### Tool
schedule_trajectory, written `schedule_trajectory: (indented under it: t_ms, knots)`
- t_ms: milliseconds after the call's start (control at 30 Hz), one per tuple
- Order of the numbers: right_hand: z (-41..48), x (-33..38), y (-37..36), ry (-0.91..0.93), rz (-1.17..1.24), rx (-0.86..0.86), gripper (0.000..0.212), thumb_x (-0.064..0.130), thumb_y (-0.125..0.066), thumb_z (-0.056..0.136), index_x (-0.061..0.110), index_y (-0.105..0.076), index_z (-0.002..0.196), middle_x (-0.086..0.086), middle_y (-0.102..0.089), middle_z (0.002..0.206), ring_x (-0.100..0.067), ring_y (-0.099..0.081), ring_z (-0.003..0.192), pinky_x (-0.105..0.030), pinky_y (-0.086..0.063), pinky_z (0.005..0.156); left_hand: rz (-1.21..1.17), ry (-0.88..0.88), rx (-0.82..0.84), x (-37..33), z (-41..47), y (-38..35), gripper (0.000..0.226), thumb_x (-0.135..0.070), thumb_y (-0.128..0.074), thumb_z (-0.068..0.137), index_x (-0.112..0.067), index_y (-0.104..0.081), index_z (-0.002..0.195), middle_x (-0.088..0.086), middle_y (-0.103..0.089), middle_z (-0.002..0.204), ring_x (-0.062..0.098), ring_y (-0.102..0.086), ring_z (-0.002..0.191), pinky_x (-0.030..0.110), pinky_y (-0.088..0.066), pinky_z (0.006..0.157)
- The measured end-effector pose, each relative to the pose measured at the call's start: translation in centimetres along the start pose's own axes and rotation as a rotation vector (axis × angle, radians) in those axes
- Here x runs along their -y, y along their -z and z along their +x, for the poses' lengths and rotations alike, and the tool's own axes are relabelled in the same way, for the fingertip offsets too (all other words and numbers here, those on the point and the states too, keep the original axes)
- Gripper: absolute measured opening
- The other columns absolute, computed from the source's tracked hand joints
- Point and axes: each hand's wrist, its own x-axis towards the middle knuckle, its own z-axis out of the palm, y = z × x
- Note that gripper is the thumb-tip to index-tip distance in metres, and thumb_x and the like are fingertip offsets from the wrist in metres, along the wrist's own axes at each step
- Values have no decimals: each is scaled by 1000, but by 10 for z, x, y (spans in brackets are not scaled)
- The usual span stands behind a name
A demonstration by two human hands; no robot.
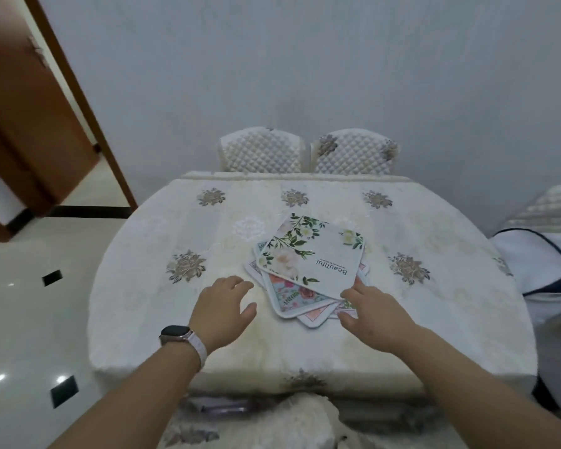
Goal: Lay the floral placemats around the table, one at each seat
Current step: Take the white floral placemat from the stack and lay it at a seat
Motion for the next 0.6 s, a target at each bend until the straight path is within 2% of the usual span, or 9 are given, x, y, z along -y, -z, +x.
schedule_trajectory:
  t_ms: [200,367,433,500,600]
  knots:
    - [19,-11,-34,-304,171,164,49,48,-49,94,24,-49,137,3,-52,136,-20,-50,121,-36,-45,94,-15,6,161,47,49,-34,45,-44,-48,92,-24,-52,132,-3,-54,133,21,-48,120,37,-44,92]
    - [41,-32,-48,-453,300,170,49,44,-53,94,22,-51,137,-1,-52,138,-20,-52,122,-34,-43,96,-11,-59,255,64,89,-46,47,-43,-49,93,-24,-48,135,-2,-51,136,21,-47,122,37,-43,94]
    - [56,-39,-50,-468,350,160,40,40,-54,94,20,-58,129,-4,-57,133,-20,-56,114,-33,-44,93,-24,-63,266,69,105,-46,46,-42,-50,93,-23,-49,135,-1,-52,135,21,-48,121,37,-44,93]
    - [72,-46,-53,-471,417,125,25,34,-55,93,21,-61,113,-5,-62,120,-17,-58,96,-32,-46,82,-62,-42,281,69,120,-50,46,-41,-51,92,-24,-48,135,0,-52,133,21,-48,119,37,-45,92]
    - [94,-55,-58,-553,584,62,31,28,-57,91,18,-59,120,3,-61,103,-13,-59,79,-28,-44,66,-237,51,326,60,146,-64,47,-39,-56,91,-24,-49,135,3,-52,133,22,-48,117,35,-43,93]
